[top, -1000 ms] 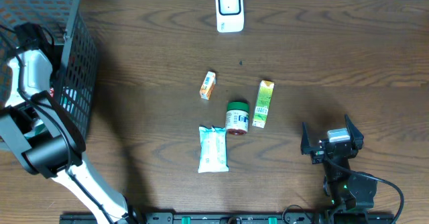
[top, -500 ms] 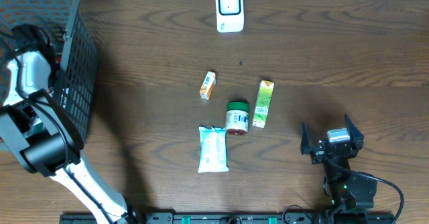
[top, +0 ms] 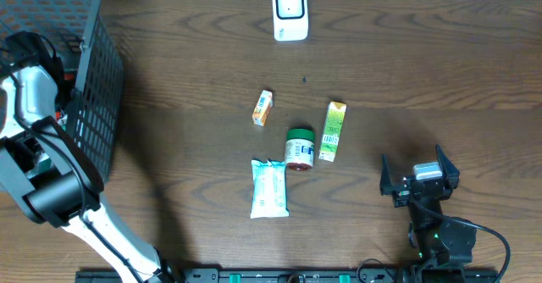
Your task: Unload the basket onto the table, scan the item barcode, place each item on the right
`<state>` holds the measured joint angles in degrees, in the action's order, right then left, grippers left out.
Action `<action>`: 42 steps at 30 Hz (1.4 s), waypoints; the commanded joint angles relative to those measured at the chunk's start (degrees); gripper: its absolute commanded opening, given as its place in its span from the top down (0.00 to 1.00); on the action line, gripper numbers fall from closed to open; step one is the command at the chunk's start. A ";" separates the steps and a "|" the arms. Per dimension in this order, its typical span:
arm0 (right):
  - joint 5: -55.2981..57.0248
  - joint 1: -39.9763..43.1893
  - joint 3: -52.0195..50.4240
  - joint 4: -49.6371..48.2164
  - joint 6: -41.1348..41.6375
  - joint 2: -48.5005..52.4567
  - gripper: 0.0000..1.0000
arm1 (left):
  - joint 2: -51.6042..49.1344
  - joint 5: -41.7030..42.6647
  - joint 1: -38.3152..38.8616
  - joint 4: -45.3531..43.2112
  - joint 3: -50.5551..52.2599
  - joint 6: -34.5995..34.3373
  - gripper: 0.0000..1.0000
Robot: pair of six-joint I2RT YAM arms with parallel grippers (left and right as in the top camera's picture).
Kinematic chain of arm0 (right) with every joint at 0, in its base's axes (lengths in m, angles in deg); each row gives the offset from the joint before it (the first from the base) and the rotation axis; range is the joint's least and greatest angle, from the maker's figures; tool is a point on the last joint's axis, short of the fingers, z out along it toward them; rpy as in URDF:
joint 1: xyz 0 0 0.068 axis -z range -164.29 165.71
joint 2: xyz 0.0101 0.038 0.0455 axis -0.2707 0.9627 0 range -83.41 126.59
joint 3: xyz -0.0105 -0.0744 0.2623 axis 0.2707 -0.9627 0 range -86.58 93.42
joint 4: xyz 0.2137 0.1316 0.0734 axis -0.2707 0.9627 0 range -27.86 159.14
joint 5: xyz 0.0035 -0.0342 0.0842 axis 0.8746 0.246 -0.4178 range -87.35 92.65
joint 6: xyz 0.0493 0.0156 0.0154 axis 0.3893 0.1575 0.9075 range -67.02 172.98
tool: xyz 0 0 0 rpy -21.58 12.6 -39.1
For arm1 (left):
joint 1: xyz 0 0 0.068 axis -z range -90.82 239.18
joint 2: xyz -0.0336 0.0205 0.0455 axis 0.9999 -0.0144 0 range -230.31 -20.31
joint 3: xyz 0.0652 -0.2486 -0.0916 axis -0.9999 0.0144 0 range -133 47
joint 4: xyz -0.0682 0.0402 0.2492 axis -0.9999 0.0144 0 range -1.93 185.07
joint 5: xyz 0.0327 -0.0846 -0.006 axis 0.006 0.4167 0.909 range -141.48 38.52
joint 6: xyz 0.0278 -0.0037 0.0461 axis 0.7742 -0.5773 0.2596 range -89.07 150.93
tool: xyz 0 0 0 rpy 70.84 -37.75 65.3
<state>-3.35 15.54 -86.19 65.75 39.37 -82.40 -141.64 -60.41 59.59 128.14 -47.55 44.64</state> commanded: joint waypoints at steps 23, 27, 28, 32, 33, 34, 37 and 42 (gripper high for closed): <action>-0.26 0.07 -0.07 0.17 0.74 -0.20 0.01 | -6.84 0.55 -0.37 -1.73 1.75 4.68 0.01; -0.26 0.07 -0.07 0.20 0.74 -0.20 0.01 | -7.82 0.33 -0.52 -1.38 1.75 4.70 0.16; -0.26 0.07 -0.07 0.20 0.74 -0.20 0.01 | -7.82 0.33 -0.59 -1.33 1.75 4.70 0.22; -0.26 0.07 -0.07 0.20 0.74 -0.20 0.01 | -7.82 0.33 -0.63 -0.72 1.75 4.70 0.38; -0.26 0.07 -0.07 0.20 0.74 -0.20 0.01 | -7.82 0.33 -0.63 -0.52 1.75 4.70 0.41; -0.26 0.07 -0.07 0.17 0.74 -0.20 0.01 | -7.82 0.33 -0.63 -0.48 1.75 4.70 0.42; -0.26 0.07 -0.07 0.17 0.74 -0.20 0.01 | -7.82 0.31 -0.63 -0.48 1.75 4.72 0.44; -0.26 0.07 -0.07 0.20 0.74 -0.20 0.01 | -7.82 -1.73 -0.63 -0.33 1.75 4.66 0.51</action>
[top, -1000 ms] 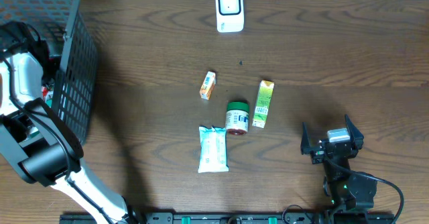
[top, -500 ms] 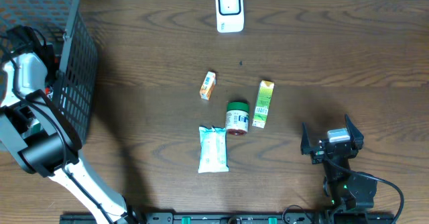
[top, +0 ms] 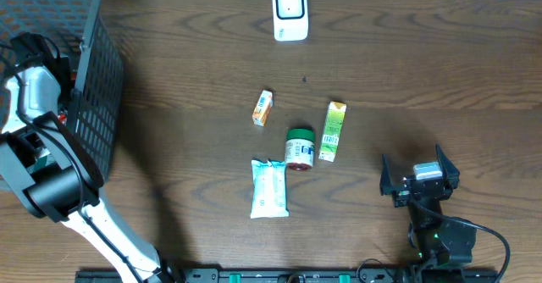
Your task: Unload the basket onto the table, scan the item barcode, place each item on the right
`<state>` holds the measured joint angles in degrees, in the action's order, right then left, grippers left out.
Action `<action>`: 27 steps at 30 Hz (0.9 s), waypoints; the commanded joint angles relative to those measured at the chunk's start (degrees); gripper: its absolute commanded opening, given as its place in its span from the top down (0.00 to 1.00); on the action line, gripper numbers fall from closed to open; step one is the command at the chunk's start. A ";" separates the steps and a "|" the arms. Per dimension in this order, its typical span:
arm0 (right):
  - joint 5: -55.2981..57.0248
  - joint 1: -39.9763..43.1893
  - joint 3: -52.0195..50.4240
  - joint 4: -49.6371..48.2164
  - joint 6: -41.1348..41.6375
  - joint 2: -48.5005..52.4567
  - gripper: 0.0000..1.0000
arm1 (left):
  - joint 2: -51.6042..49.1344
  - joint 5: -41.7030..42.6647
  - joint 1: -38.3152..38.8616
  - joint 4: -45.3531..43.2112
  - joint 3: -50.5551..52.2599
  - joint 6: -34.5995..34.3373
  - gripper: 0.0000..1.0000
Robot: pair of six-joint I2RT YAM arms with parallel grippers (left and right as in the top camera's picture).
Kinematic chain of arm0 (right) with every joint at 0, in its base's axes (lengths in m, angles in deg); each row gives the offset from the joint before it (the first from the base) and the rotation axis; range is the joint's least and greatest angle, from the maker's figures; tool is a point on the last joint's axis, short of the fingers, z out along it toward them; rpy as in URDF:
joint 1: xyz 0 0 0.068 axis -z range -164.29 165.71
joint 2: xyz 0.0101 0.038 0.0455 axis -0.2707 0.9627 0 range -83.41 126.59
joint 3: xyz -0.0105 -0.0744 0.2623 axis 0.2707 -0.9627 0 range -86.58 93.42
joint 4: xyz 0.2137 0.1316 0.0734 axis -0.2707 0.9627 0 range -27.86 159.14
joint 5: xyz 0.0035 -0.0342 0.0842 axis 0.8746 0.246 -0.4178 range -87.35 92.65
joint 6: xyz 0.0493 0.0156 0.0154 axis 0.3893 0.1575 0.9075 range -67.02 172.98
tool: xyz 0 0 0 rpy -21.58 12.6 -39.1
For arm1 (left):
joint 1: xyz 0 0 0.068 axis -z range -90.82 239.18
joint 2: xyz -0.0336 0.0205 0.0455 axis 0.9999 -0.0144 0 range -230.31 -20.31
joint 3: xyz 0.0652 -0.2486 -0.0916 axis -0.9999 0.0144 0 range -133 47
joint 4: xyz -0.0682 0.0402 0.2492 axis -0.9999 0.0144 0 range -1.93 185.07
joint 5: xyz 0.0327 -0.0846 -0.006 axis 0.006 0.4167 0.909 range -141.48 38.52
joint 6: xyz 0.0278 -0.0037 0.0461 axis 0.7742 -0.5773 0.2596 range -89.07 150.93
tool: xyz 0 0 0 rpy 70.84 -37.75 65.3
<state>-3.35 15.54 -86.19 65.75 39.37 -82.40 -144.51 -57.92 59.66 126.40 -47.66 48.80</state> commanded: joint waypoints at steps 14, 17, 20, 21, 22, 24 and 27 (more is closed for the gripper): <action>-0.26 0.07 -0.07 0.20 0.74 -0.20 0.01 | -4.96 -11.23 -3.78 1.09 1.86 -5.16 0.77; -0.26 0.07 -0.07 0.20 0.74 -0.20 0.01 | -4.96 -11.21 -4.72 1.31 1.86 -5.14 0.93; -0.26 0.07 -0.07 0.17 0.74 -0.20 0.01 | -3.82 -11.19 -4.76 1.55 1.29 -5.42 0.93; -0.26 0.07 -0.07 0.20 0.74 -0.20 0.01 | -2.95 -11.19 -4.59 1.62 1.03 -6.25 0.93; -0.26 0.07 -0.07 0.20 0.74 -0.20 0.01 | -1.68 -11.19 -4.39 1.62 0.74 -6.99 0.93; -0.26 0.07 -0.07 0.17 0.74 -0.20 0.01 | 1.49 -11.19 -4.07 1.64 -0.02 -8.83 0.93; -0.26 0.07 -0.07 0.20 0.74 -0.20 0.01 | 10.03 -11.21 -3.28 1.36 -1.22 -12.74 0.93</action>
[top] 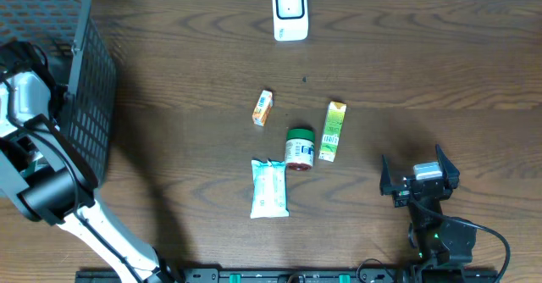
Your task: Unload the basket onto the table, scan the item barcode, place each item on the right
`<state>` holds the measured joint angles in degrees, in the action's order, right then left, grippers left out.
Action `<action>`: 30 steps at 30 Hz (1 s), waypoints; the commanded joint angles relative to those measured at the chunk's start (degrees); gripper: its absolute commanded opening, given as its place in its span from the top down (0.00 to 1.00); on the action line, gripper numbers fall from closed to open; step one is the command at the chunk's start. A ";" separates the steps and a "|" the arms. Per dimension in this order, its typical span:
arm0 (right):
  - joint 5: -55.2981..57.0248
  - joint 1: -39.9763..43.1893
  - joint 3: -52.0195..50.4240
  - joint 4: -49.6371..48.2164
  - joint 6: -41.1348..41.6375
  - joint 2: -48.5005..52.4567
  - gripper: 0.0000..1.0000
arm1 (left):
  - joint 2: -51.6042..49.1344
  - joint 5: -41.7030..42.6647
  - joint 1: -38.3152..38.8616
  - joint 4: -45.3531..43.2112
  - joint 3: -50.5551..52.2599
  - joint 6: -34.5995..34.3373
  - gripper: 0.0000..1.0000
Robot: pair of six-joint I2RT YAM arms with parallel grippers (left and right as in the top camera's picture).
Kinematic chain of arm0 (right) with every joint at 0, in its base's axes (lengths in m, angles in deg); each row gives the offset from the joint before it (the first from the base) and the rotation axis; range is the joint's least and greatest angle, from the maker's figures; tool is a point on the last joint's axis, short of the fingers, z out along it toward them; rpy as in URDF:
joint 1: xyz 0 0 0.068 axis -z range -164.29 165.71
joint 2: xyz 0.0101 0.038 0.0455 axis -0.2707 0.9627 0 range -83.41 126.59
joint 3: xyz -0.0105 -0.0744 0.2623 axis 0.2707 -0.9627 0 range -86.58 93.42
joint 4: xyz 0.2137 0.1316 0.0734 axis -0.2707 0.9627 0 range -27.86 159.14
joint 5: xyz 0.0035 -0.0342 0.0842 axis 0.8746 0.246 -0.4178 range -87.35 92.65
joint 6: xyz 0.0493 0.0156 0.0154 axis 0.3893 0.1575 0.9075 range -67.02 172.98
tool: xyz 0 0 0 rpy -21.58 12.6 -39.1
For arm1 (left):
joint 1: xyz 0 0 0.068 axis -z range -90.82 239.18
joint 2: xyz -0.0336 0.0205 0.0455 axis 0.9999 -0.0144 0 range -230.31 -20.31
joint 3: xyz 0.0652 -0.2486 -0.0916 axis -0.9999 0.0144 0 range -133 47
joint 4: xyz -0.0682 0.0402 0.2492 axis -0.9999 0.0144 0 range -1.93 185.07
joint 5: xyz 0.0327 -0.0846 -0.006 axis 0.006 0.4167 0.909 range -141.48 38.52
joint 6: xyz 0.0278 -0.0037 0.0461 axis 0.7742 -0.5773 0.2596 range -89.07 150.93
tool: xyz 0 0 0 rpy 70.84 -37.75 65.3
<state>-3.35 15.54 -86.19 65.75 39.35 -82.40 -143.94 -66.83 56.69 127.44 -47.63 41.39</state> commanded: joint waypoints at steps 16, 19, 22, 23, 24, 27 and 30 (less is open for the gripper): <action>-0.26 0.07 -0.07 0.17 0.76 -0.20 0.01 | 58.31 -1.44 13.75 -7.28 -1.29 -18.08 0.93; -0.26 0.07 -0.07 0.17 0.76 -0.20 0.01 | 63.34 -1.46 22.58 -6.23 -1.29 -17.99 0.93; -0.26 0.07 -0.07 0.20 0.76 -0.20 0.01 | 66.62 -1.46 31.56 -4.98 -1.29 -17.84 0.93; -0.26 0.07 -0.07 0.17 0.76 -0.20 0.01 | 67.17 -1.49 34.32 -4.22 -1.29 -17.84 0.93; -0.26 0.07 -0.07 0.20 0.76 -0.20 0.01 | 67.43 -1.51 36.63 -3.45 -1.29 -17.86 0.93; -0.26 0.07 -0.07 0.20 0.76 -0.20 0.01 | 66.40 -2.34 43.06 0.13 -1.25 -18.32 0.93; -0.26 0.07 -0.07 0.20 0.76 -0.20 0.01 | 61.90 -2.32 47.69 6.75 -1.25 -20.09 0.93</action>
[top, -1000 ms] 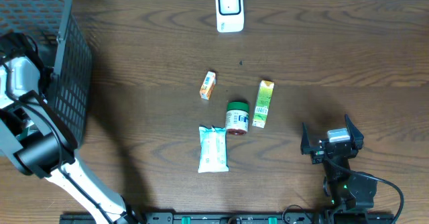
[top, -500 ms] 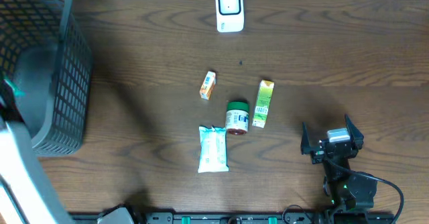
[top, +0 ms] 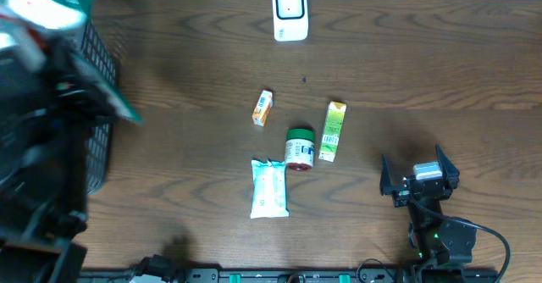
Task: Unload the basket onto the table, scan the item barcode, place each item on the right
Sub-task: 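Carry the glove package out of the basket and lay it on the table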
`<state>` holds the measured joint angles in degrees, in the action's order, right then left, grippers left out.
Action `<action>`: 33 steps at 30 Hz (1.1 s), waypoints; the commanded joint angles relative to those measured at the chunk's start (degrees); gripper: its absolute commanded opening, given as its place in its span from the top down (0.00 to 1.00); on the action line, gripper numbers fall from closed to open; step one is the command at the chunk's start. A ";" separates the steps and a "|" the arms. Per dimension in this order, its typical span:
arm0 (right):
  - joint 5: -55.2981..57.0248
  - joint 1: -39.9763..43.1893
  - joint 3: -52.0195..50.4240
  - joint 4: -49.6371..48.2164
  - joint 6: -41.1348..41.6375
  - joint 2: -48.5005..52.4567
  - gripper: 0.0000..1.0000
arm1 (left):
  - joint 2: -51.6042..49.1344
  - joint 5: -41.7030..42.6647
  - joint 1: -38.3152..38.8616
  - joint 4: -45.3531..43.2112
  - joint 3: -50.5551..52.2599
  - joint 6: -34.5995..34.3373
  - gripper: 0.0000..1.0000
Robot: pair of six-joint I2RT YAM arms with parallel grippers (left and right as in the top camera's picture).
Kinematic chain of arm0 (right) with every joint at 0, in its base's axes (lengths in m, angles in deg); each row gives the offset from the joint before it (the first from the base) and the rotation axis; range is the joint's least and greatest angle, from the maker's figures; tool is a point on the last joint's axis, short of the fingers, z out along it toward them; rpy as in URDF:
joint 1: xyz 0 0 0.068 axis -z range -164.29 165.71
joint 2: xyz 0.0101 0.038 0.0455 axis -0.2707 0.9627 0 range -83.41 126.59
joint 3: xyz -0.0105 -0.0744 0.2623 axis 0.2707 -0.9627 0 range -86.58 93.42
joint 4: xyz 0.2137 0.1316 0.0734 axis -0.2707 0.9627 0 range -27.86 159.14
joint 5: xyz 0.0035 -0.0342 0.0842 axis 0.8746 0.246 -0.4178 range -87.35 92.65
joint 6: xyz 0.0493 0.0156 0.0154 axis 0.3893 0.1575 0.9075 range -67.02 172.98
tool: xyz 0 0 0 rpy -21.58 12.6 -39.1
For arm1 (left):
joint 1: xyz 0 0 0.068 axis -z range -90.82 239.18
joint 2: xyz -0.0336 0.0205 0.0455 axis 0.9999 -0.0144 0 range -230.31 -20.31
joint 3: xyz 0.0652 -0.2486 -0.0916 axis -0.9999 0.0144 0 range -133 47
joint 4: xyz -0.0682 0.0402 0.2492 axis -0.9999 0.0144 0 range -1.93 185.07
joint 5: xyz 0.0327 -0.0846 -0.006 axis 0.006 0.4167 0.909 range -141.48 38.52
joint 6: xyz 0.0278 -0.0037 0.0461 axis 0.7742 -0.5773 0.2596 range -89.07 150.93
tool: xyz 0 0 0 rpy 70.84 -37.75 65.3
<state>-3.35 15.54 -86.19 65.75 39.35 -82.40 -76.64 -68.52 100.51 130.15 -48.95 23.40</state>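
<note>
A white barcode scanner (top: 290, 12) stands at the table's far edge. At mid-table lie a small orange box (top: 263, 108), a green carton (top: 332, 131), a green-lidded jar (top: 299, 148) and a white-green pouch (top: 269, 188). My left arm (top: 42, 139) fills the left of the overhead view, close to the camera and blurred. A blurred green and white thing (top: 47, 2) shows at its top; the left gripper's fingers cannot be made out. My right gripper (top: 419, 180) rests open at the near right, with nothing between its fingers.
A dark mesh basket (top: 100, 67) stands at the far left, mostly covered by the left arm. The wooden table (top: 440, 63) runs from the basket to the right edge. The right arm's base and cables sit at the near edge.
My left arm was down inside the basket; now it is raised close to the camera, blurred, with a green and white thing at its top. The right gripper and the table items are unchanged.
At all three earlier moments my left arm was reaching into the basket at the far left, shifting only slightly, and the basket had shifted a little by the last of them. Now the arm is high above the basket. The right arm has stayed at rest.
</note>
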 commanded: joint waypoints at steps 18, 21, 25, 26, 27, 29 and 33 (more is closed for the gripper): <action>-0.26 0.07 -0.07 0.17 0.76 -0.20 0.01 | -51.74 7.48 6.75 20.50 2.38 -16.44 0.93; -0.26 0.07 -0.07 0.17 0.76 -0.20 0.01 | -57.13 7.65 6.75 20.65 2.38 -16.83 0.93; -0.26 0.07 -0.07 0.20 0.76 -0.20 0.01 | -60.11 8.74 6.75 20.90 2.38 -16.72 0.90; -0.26 0.07 -0.07 0.17 0.76 -0.20 0.01 | -60.15 9.16 6.75 20.92 2.38 -16.55 0.69; -0.26 0.07 -0.07 0.17 0.76 -0.20 0.01 | -60.13 9.16 6.75 20.98 2.38 -16.57 0.50; -0.26 0.07 -0.07 0.17 0.76 -0.20 0.01 | -59.54 9.18 6.75 21.16 2.32 -16.35 0.24; -0.26 0.07 -0.07 0.20 0.76 -0.20 0.01 | -55.82 11.67 6.40 21.49 2.27 -13.51 0.21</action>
<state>-3.35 15.54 -86.19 65.75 39.37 -82.40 -136.81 -58.81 107.04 151.12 -46.28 7.86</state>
